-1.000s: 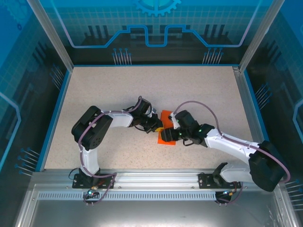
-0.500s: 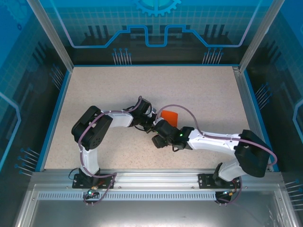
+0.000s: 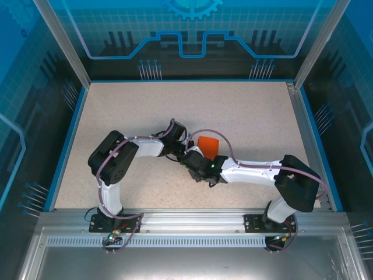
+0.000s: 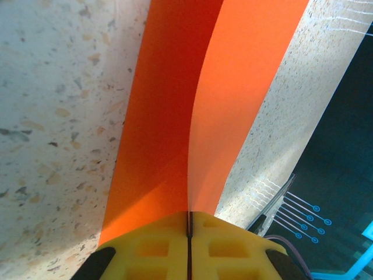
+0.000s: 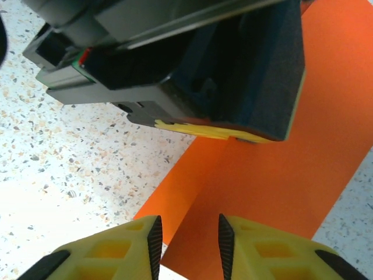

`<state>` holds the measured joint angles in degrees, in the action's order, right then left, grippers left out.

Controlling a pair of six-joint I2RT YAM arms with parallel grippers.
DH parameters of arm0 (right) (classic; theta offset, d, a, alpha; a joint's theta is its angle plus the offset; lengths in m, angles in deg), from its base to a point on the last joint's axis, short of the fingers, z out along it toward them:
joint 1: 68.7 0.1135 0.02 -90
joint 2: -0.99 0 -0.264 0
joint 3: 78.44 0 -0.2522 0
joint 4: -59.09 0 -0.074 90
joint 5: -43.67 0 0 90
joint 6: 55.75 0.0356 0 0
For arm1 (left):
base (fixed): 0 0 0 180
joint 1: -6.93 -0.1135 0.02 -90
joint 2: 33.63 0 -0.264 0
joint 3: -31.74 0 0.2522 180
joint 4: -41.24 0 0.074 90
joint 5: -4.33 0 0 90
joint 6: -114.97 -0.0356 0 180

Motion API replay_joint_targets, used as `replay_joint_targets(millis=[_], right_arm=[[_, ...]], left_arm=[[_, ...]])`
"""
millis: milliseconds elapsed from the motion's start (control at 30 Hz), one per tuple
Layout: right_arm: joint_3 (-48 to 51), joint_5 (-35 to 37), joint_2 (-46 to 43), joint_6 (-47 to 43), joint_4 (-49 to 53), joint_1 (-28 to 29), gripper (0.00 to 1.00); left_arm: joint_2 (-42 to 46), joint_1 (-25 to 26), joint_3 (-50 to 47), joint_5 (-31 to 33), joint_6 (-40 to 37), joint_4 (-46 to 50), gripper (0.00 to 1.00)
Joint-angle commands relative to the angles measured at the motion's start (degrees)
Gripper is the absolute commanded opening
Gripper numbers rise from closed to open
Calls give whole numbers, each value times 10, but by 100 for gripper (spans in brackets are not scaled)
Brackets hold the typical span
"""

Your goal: Fold a paper plane with a square sheet of paper (pick it up from the middle)

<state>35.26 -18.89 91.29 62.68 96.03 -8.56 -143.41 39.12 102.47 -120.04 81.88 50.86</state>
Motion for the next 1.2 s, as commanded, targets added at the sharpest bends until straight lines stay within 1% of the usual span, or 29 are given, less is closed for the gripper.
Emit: replay_joint_targets(millis=[0, 67, 200, 267, 367, 467, 500, 533, 567, 633, 700, 733, 867, 933, 1067, 1167], right_arm=[[-13, 30, 0, 10, 25, 9, 30], [-12, 31, -2, 11, 29, 9, 26], [-5, 29, -13, 9, 23, 9, 14], [1, 28, -22, 9, 18, 9, 12], [7, 18, -33, 6, 11, 2, 7], [18, -8, -44, -2, -5, -12, 0], [18, -17, -48, -3, -9, -17, 0], [18, -22, -53, -5, -12, -21, 0], [36, -32, -59, -7, -19, -29, 0], [51, -70, -73, -12, -38, -49, 0], [73, -115, -91, -16, -64, -73, 0], [81, -137, -98, -16, -72, -86, 0], [119, -242, -130, -17, -116, -150, 0], [136, -290, -145, -15, -135, -179, 0], [162, -368, -163, -12, -157, -241, 0], [171, -389, -163, -13, -161, -266, 0]], left_arm=[[17, -4, 15, -15, -6, 19, 8], [18, -4, 15, -14, -7, 22, 8], [19, -4, 13, -14, -7, 23, 8], [21, -4, 13, -12, -7, 23, 9], [25, -4, 13, -10, -9, 26, 12], [31, -4, 16, -2, -16, 39, 25], [37, -4, 17, 6, -21, 48, 27], [44, -4, 15, 18, -24, 58, 35], [54, -4, 12, 31, -28, 67, 45], [72, -4, 7, 54, -36, 85, 49], [95, -5, 1, 83, -43, 106, 61], [105, -5, -3, 95, -45, 115, 62], [148, -4, -25, 130, -53, 136, 63], [164, -2, -35, 144, -60, 146, 60], [183, 11, -47, 149, -75, 157, 44], [174, 35, -39, 142, -89, 162, 33]])
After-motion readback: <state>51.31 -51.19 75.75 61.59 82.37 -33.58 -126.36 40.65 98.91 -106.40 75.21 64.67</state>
